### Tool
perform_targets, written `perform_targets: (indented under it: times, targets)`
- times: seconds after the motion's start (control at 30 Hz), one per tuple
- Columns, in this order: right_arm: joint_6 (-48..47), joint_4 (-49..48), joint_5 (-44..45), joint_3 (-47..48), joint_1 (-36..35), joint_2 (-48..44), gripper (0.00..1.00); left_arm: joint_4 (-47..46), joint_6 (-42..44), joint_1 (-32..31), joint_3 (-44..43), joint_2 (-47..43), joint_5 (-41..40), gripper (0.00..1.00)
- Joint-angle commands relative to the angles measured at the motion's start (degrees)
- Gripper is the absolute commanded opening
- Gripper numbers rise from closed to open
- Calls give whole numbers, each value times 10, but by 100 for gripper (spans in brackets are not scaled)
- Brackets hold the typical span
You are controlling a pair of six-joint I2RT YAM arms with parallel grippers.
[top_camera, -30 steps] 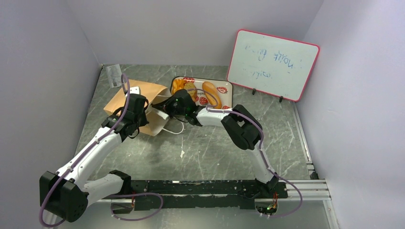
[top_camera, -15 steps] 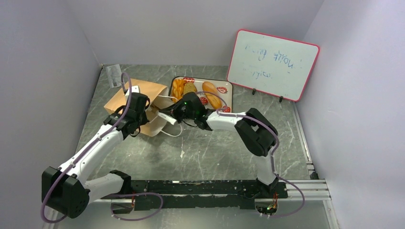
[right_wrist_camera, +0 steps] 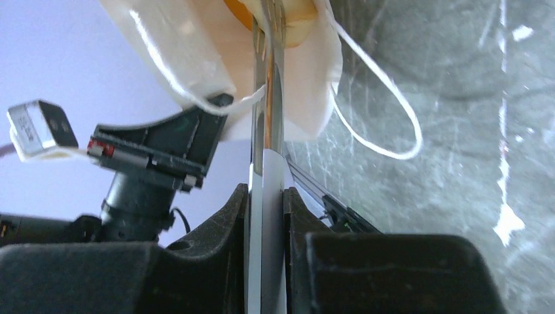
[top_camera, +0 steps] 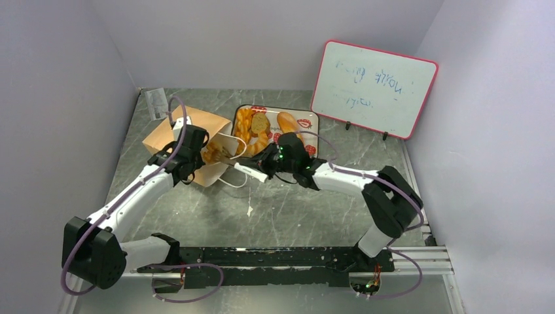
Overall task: Take the fake bread out of the paper bag
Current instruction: Take out the fake bread from the paper bag.
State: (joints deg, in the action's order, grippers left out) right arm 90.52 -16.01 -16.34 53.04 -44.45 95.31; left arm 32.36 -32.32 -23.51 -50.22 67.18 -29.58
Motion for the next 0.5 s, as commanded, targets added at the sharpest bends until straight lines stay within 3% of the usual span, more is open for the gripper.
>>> perform_targets:
  times: [0.0,0.47]
  targets:
    - [-36,26,-38,-37,15,-75,1,-13,-16,-3,-25,17,-22,7]
    - [-117,195,-96,-79,114,-305,1,-6,-25,13,-59,67,-54,7]
